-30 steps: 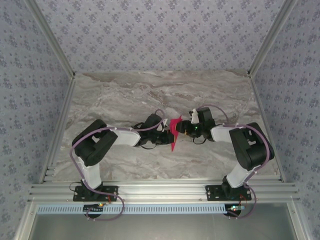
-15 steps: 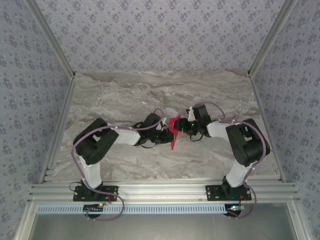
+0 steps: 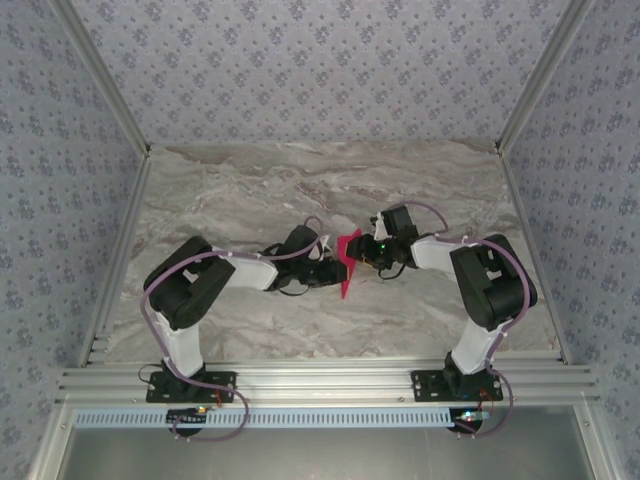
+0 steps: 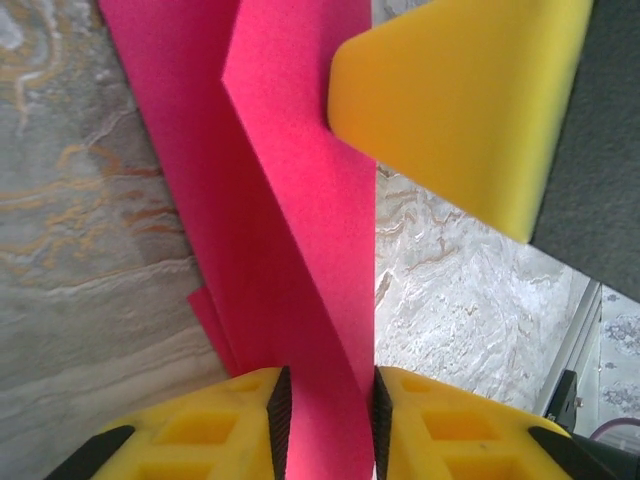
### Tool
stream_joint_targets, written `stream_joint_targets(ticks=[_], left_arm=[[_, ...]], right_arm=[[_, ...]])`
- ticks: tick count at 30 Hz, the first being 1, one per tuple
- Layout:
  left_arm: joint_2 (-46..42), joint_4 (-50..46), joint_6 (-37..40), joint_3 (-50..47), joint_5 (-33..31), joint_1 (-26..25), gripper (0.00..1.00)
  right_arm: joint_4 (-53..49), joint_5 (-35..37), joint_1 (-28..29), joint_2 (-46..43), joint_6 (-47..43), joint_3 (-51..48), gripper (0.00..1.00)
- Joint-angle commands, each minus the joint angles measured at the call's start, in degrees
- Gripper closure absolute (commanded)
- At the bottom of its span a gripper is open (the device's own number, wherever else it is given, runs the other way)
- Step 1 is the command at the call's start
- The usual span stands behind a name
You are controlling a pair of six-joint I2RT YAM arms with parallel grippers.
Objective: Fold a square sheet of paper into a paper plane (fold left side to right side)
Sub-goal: Fold the wing for the fifth time at the center of the table.
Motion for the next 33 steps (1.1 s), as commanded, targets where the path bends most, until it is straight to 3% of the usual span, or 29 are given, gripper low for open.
stream_joint_targets(ticks=[1, 6, 15, 27, 33], left_arm=[[-3.7, 1.06, 0.7, -0.71, 0.97, 0.84, 0.68], [-6.23, 1.24, 0.14, -2.29, 1.36, 3.97, 0.6], [-1.23, 3.54, -2.32, 1.94, 6.14, 9.34, 0.59], [6.76, 6.9, -5.23, 7.74, 9.81, 9.55, 0.61], [9.13, 7.36, -5.87, 9.54, 10.88, 9.1, 0.68]], right_arm=[[-4.91, 3.32, 0.43, 3.51, -0.58, -0.4, 0.48], [-5.14, 3.32, 0.43, 3.39, -0.52, -0.31, 0.48], [-5.48, 3.32, 0.42, 3.07, -2.43, -0.27, 0.48], [-5.38, 3.23, 0.46, 2.98, -2.53, -0.42, 0.48], [-5.22, 3.16, 0.42, 2.99, -2.45, -0.32, 0.48]])
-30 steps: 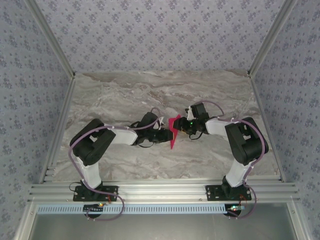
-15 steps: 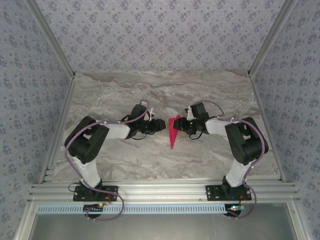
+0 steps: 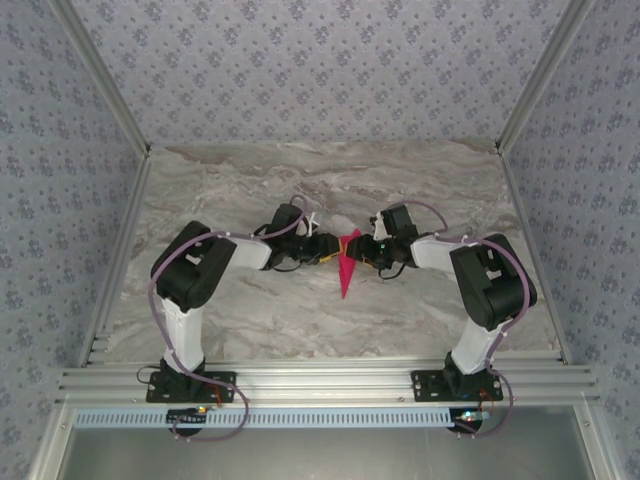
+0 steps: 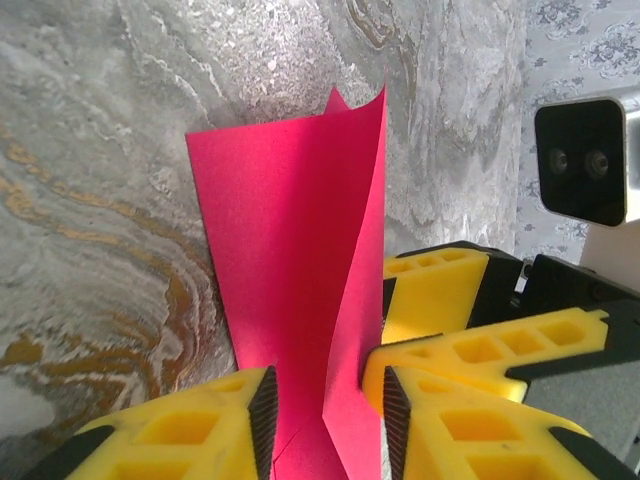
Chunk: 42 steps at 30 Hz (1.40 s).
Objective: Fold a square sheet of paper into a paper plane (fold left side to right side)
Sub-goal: Fold the wing for the fifth time at the center of the table.
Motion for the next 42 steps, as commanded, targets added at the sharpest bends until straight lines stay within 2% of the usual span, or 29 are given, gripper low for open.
stream_joint_targets(ticks=[1, 6, 10, 12, 19, 24, 28, 42], left_arm=[[1.61, 2.18, -0.52, 2.18, 2.07, -0.32, 0.69], [2.08, 2.48, -0.7, 2.57, 2.46, -0.42, 0.82], [2.14, 1.77, 0.31, 3.03, 2.25, -0.44, 0.97], [2.15, 1.13, 1.15, 3.53, 2.09, -0.46, 1.0], [2.86, -1.75, 4.81, 5.57, 2.09, -0.33, 1.0], [3.3, -1.92, 5.37, 5.84, 2.36, -0.37, 1.0], [3.3, -1.94, 5.51, 5.87, 2.5, -0.33, 1.0], [2.98, -1.81, 5.52, 5.7, 2.51, -0.33, 1.0]], right_arm=[[-4.32, 3.16, 0.48, 2.89, -1.38, -0.79, 0.48], [-3.89, 2.9, 0.42, 2.81, -1.18, -0.85, 0.48], [-2.08, 1.13, -0.12, 1.53, -0.46, -1.02, 0.47], [-0.92, -0.3, -1.29, 0.07, -0.37, -1.27, 0.45], [2.55, -5.93, -5.66, -3.42, 1.47, -0.94, 0.36], [7.48, -8.4, -5.96, -2.07, 4.53, -0.21, 0.28], [6.9, -7.89, -5.9, -0.76, 4.95, 1.88, 0.23], [3.35, -5.8, -4.63, 4.21, 5.22, 6.69, 0.21]])
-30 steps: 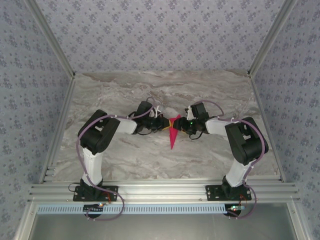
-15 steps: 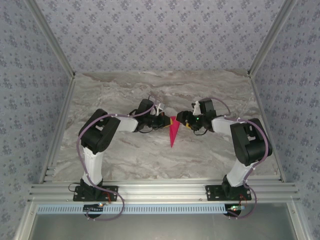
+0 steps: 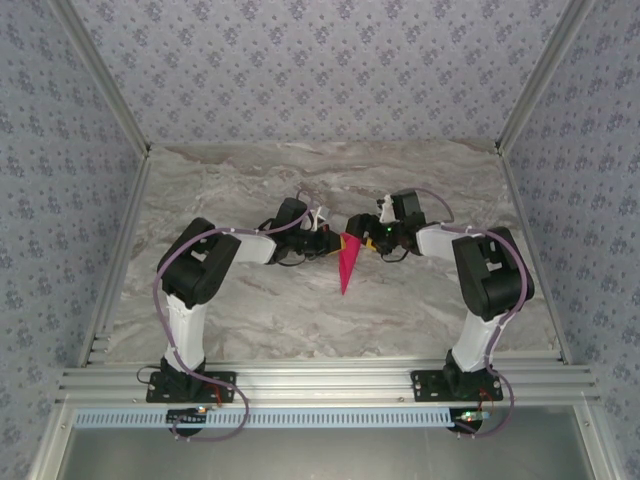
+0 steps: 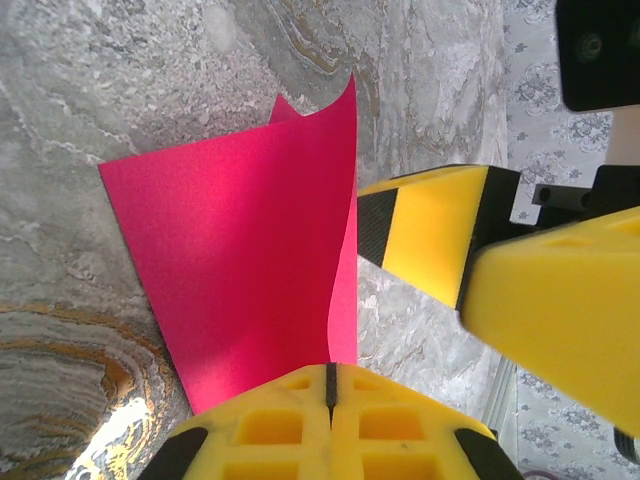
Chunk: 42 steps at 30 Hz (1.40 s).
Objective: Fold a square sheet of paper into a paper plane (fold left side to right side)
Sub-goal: Fold the wing for the fifth time at the center of the table.
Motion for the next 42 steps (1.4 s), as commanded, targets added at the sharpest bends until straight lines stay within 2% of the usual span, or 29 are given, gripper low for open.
stream_joint_targets(ticks=[1, 14, 26, 42], left_arm=[[0.84, -0.45, 1.35, 1.12, 1.07, -0.26, 1.0], [1.11, -0.49, 1.58, 1.26, 1.08, -0.15, 1.0], [2.66, -1.51, 3.73, 2.19, 0.98, 0.48, 1.0], [5.71, -2.45, 4.92, 4.07, 1.25, 0.51, 1.0]], right_arm=[[-1.41, 0.69, 0.38, 1.28, 0.9, 1.51, 0.21], [-3.19, 1.22, 1.29, 3.32, -0.01, 3.28, 0.21], [-17.39, 6.95, 2.75, 5.58, -3.82, 8.35, 0.21], [-19.17, 7.45, 3.67, 6.42, -6.63, 9.28, 0.22]])
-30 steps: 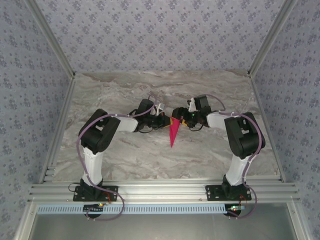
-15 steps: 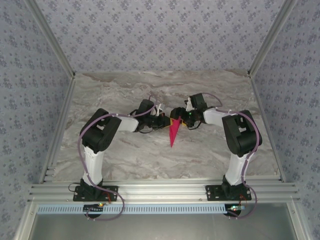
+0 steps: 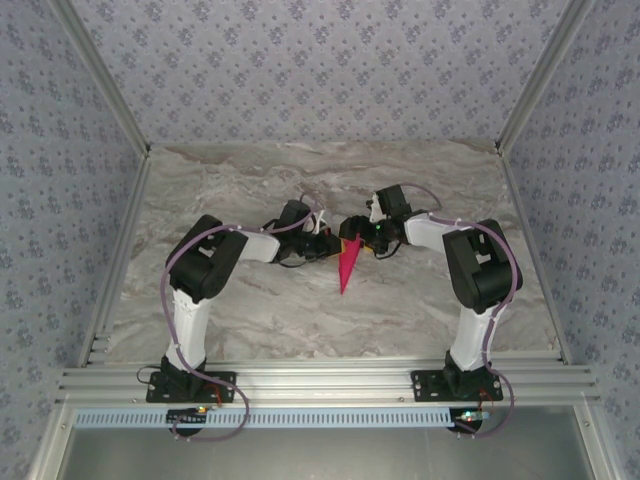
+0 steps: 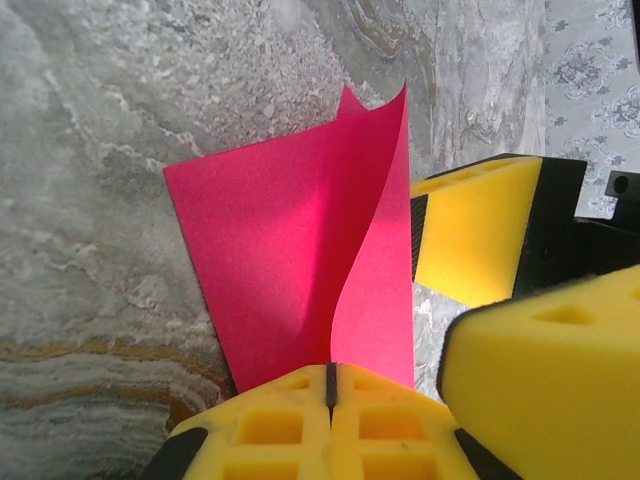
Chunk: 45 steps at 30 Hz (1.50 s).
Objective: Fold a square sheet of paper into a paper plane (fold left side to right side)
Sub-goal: Fold the wing for the fifth time at the center of the table.
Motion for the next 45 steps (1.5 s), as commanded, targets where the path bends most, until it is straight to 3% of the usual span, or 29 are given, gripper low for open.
stream_joint_targets(ticks=[1, 17, 24, 28, 45], left_arm=[[1.83, -0.57, 1.55, 1.51, 1.07, 0.42, 1.0], [3.46, -1.74, 2.36, 0.71, -0.29, 0.47, 1.0], [3.55, -2.49, 2.97, 1.05, -0.46, 0.53, 1.0], [3.55, -2.95, 3.35, 1.12, -0.74, 0.52, 1.0], [3.89, -4.51, 4.07, 1.27, -1.88, 0.71, 1.0]], right_arm=[[-4.78, 1.27, 0.36, 1.99, -1.12, 0.36, 0.22], [-7.33, 4.92, -1.21, -7.5, -3.32, -0.57, 0.25], [-2.98, 0.66, 0.1, -5.31, -1.36, -0.39, 0.63], [-3.34, 0.92, 0.89, -2.96, -1.29, 1.32, 0.72], [-6.24, 4.6, 1.4, 1.0, -4.0, 2.46, 0.76]])
